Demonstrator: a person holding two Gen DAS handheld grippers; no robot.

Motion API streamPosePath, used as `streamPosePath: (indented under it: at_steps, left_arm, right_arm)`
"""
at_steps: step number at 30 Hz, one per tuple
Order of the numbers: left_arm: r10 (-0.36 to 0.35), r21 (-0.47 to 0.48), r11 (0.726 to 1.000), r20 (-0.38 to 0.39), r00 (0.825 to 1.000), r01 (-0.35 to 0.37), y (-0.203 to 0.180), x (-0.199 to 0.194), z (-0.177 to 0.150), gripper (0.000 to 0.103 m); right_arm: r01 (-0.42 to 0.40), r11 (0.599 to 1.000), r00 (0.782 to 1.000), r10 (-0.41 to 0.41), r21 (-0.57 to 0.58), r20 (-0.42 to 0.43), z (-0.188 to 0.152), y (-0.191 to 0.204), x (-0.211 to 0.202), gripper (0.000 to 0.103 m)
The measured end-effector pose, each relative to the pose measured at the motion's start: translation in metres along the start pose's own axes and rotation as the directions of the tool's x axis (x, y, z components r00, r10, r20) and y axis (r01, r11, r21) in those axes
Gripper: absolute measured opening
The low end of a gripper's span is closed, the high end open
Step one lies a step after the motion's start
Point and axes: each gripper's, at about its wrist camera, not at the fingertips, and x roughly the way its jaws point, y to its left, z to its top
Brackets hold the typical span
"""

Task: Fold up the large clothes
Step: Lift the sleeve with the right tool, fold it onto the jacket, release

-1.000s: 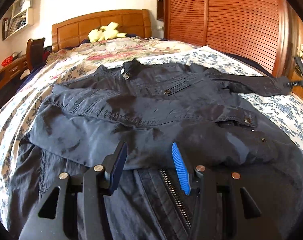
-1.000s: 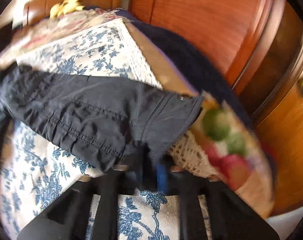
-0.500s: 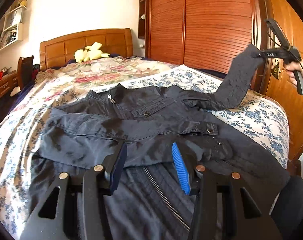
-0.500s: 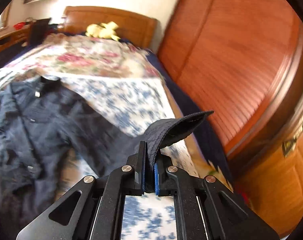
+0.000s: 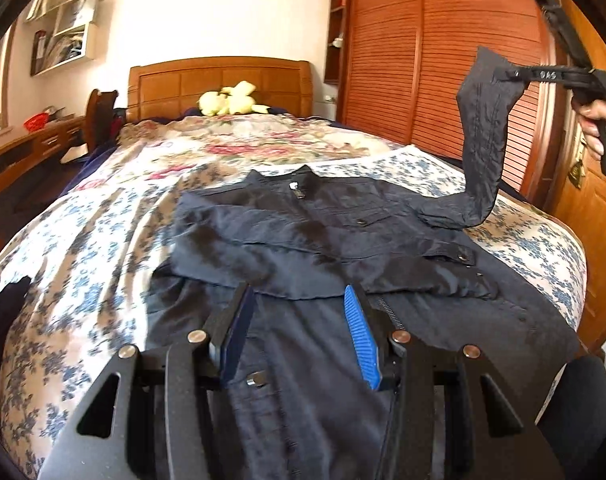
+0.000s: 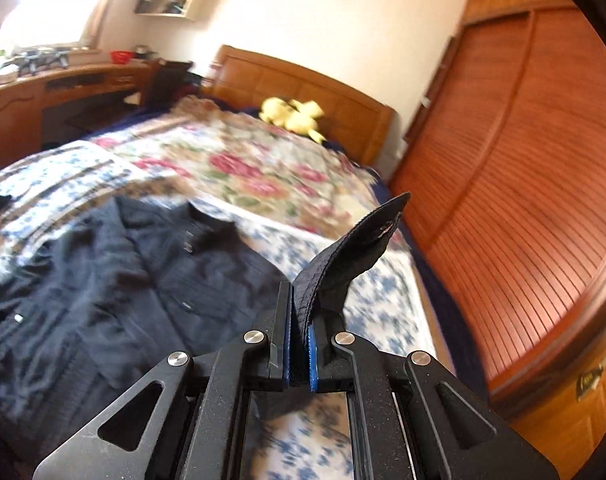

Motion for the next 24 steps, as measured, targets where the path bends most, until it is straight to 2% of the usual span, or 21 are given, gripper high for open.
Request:
streamPosePath:
  at_steps: [5, 11, 17, 24]
  left_arm:
    - [0.023, -0.034, 0.999, 0.008, 1.0, -0.023, 0.02, -0.006, -0.001, 0.046]
    - [0.045, -0.054, 0.998, 0.022, 0.999, -0.043, 0.033, -0.013, -0.001, 0.046]
    - [0.054, -0.062, 0.997, 0.029, 0.998, -0.052, 0.038, -0.017, -0.001, 0.046]
    - [0.063, -0.077, 0.995, 0.026, 0.998, -0.061, 0.043, -0.018, -0.003, 0.046]
  right_arm:
    - [-0.089, 0.995, 0.992, 0.092, -0.037, 0.087, 0.029, 0.043, -0.02, 0.003]
    - [-0.228, 0.966, 0.961, 0.243, -0.12, 0.133, 0.039, 0.105, -0.04, 0.003]
    - [-0.314, 0.942, 0.946, 0.321, -0.115, 0.046, 0.01, 0.136, -0.029, 0.003]
    - [-0.39, 0.92, 0.917, 0.385, -0.037, -0.098, -0.052, 0.156, -0.006, 0.003]
